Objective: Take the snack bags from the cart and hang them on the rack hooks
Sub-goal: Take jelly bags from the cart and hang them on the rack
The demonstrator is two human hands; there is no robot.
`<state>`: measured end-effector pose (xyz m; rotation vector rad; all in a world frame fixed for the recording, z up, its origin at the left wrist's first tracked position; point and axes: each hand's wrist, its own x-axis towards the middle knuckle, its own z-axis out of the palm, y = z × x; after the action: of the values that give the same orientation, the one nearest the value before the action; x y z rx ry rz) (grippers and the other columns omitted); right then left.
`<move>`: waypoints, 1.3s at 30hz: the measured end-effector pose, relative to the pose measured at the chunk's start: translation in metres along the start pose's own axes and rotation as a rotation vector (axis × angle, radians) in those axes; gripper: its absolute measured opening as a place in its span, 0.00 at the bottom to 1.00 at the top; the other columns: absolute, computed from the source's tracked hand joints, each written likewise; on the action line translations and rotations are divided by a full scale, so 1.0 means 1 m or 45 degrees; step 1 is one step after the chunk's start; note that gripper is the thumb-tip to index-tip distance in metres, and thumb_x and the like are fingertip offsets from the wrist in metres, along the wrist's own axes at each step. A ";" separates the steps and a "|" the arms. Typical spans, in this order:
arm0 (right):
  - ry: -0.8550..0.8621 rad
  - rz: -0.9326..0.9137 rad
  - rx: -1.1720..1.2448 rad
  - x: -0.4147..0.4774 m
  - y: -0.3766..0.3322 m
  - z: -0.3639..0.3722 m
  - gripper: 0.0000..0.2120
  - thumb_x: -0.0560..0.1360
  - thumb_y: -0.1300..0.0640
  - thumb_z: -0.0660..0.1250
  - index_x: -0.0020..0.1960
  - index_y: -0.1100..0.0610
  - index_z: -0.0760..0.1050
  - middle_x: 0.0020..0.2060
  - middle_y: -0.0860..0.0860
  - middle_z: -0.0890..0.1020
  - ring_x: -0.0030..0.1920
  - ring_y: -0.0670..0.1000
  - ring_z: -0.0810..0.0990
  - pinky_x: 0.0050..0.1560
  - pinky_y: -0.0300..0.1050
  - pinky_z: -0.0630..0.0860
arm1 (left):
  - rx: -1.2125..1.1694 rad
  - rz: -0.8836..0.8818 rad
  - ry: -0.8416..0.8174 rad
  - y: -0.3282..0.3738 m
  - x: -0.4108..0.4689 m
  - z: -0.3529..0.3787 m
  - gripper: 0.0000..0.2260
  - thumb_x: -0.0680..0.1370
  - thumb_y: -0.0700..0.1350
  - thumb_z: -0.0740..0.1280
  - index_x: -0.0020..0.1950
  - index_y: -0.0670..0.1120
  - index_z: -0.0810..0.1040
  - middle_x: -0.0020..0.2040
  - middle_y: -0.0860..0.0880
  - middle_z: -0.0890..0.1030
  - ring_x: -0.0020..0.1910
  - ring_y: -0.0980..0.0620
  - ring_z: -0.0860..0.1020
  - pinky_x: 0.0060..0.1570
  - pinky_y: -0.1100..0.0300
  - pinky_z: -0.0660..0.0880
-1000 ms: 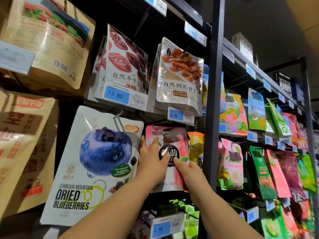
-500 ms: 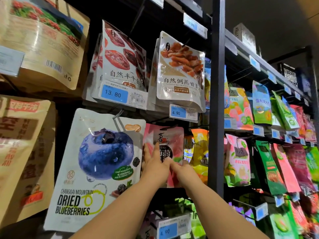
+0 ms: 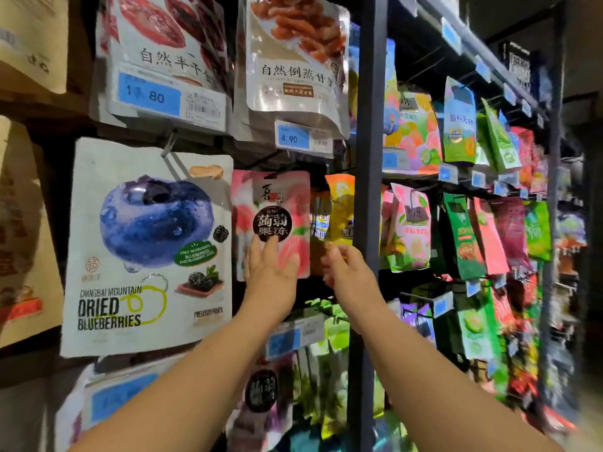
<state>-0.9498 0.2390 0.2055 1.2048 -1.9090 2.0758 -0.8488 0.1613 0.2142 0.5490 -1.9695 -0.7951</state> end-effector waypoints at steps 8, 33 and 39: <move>0.010 0.165 0.037 -0.097 0.052 -0.098 0.08 0.83 0.56 0.57 0.47 0.51 0.72 0.40 0.50 0.79 0.36 0.45 0.79 0.36 0.39 0.76 | 0.015 0.450 -0.069 0.002 -0.106 0.074 0.27 0.76 0.53 0.55 0.73 0.42 0.64 0.75 0.45 0.60 0.76 0.49 0.53 0.70 0.67 0.44; -0.075 1.586 -0.950 -0.500 0.244 -0.333 0.09 0.82 0.48 0.57 0.51 0.52 0.70 0.48 0.53 0.79 0.48 0.53 0.76 0.40 0.43 0.66 | 0.537 0.218 -1.682 -0.153 -0.445 0.267 0.13 0.80 0.58 0.56 0.59 0.54 0.71 0.51 0.52 0.76 0.53 0.48 0.75 0.48 0.53 0.75; -0.221 1.492 -1.023 -0.496 0.276 -0.314 0.13 0.79 0.45 0.62 0.53 0.53 0.75 0.46 0.50 0.80 0.46 0.51 0.77 0.46 0.46 0.72 | 0.575 0.231 -1.702 -0.154 -0.447 0.269 0.12 0.81 0.58 0.54 0.61 0.58 0.70 0.50 0.52 0.77 0.51 0.48 0.76 0.47 0.51 0.77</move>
<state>-0.9092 0.6677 -0.2793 0.0076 -3.4830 1.0091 -0.8575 0.4290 -0.2595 -0.0034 -3.4139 -0.6241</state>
